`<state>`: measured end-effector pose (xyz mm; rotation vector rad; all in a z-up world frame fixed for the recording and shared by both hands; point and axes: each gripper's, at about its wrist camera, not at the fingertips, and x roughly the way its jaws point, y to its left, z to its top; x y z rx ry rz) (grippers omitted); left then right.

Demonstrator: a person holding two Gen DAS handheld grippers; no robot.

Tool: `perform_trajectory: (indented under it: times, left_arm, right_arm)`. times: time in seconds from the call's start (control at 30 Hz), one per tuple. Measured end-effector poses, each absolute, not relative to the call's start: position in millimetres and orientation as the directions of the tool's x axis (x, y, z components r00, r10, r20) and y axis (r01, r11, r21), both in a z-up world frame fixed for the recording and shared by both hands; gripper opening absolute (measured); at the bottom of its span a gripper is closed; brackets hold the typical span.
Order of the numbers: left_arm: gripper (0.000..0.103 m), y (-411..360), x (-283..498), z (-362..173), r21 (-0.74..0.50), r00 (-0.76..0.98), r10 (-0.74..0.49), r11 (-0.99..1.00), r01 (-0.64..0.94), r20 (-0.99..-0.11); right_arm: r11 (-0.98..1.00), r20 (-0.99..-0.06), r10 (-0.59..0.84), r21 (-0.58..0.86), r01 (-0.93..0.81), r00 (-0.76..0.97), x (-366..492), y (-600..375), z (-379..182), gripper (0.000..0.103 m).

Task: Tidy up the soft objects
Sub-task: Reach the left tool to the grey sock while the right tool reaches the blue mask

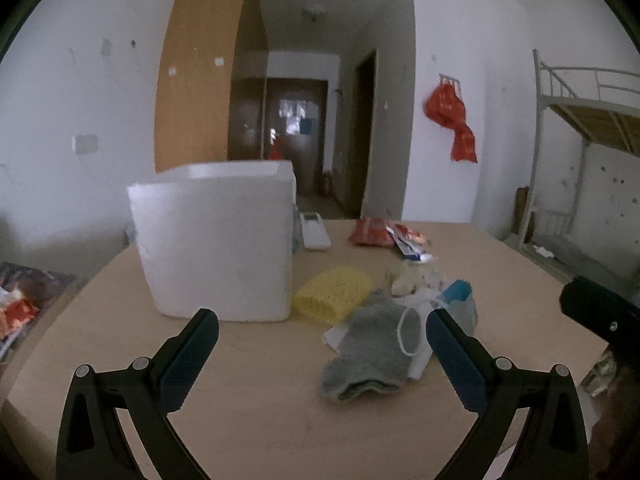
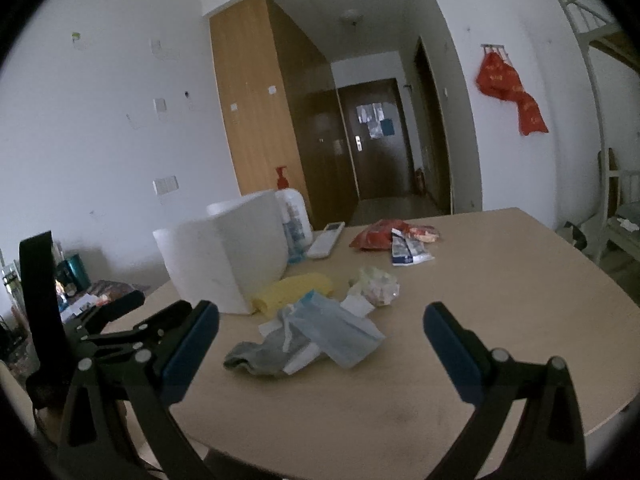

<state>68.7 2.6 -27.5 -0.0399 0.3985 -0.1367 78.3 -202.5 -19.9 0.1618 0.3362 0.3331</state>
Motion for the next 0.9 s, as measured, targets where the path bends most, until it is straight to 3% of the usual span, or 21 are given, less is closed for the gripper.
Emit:
perform_trajectory:
  times: [0.3,0.63,0.83,0.9]
  left_arm:
    - [0.103,-6.0,99.2,-42.8,-0.061,0.873,-0.172,0.985,0.162,-0.457]
    - [0.103,-13.1,123.4,-60.6,-0.088,0.805,-0.231,0.972,0.219,-0.546]
    - [0.103,-13.0,131.5,-68.8,-0.104,0.775,-0.254,0.965,0.239,-0.579]
    - [0.103,-12.3,133.5,-69.5,-0.119,0.764,-0.269,0.962,0.247,-0.587]
  right_arm:
    - [0.942,-0.382,0.335,0.160,-0.295,0.861,106.3,-190.6,-35.7,0.103]
    - [0.941,-0.419,0.338,0.130,-0.312,0.843,124.4,-185.7,-41.2,0.102]
    - [0.931,-0.460,0.363,0.132,-0.342,0.810,139.2,-178.4,-48.9,0.072]
    - [0.926,-0.475,0.373,0.140,-0.350,0.797,143.6,-176.7,-51.7,0.067]
